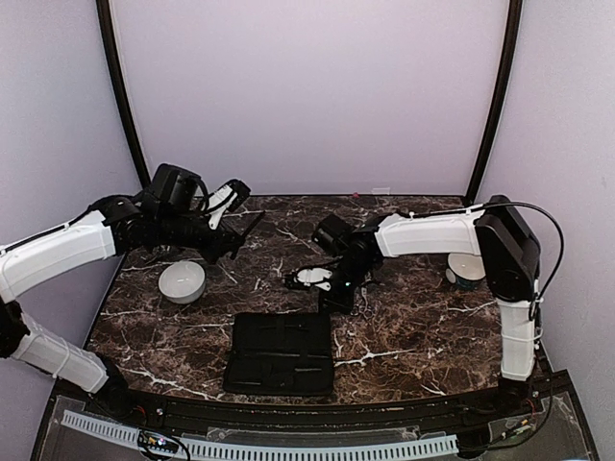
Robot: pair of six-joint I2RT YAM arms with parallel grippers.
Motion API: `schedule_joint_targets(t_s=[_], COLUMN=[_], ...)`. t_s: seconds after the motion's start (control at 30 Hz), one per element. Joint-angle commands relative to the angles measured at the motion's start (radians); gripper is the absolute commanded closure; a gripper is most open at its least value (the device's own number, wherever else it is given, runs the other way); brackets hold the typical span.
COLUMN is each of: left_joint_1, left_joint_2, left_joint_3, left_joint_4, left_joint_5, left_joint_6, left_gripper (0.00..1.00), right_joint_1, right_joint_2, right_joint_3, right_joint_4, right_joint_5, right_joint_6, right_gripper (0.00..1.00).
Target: Sort the hair-cutting tools
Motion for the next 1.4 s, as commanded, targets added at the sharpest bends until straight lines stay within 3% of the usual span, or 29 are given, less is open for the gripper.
schedule_joint_targets(t_s=[0.0, 0.13, 0.27, 0.47, 0.63, 0.8, 1.07, 1.37], left_joint_1=[-0.034, -0.115, -0.129, -0.19, -0.229, -0.236, -0.257, -0.302], left_joint_2=[-0.15, -0.224, -0.182, 0.029, 0.118, 0.252, 0.387, 0.504], left_joint_3=[-0.125, -0.252, -0.261, -0.1, -0.04, 0.065, 0.161, 0.267], left_joint_4=[0.033, 0.074, 0.033, -0.243, -0.307, -0.461, -0.574, -0.665], left_joint_5=[0.326, 0.379, 0.424, 0.216, 0.112, 0.006, -0.15, -0.218], left_joint_6=[0.096, 0.192, 0.211, 0.299, 0.284, 0.266, 0.207, 0.175], left_gripper=[1.0, 1.0, 1.0, 1.0, 1.0, 1.0, 1.0, 1.0], right_joint_1=[-0.046, -0.082, -0.099, -0.12, -0.165, -0.166, -0.164, -0.131], right_joint_2=[-0.077, -0.049, -0.023, -0.09, -0.204, -0.27, -0.266, -0.223], right_joint_3=[0.0, 0.017, 0.077, 0.059, -0.033, -0.14, -0.328, -0.336], right_joint_4=[-0.008, 0.014, 0.019, 0.016, 0.056, 0.095, 0.187, 0.194], right_joint_5=[0.019, -0.012, -0.036, -0.046, -0.112, -0.219, -0.294, -0.296], right_joint_6=[-0.049, -0.053, -0.065, -0.04, -0.013, 0.021, 0.041, 0.018], right_gripper=[1.0, 1.0, 1.0, 0.83, 0.72, 0.68, 0.59, 0.62])
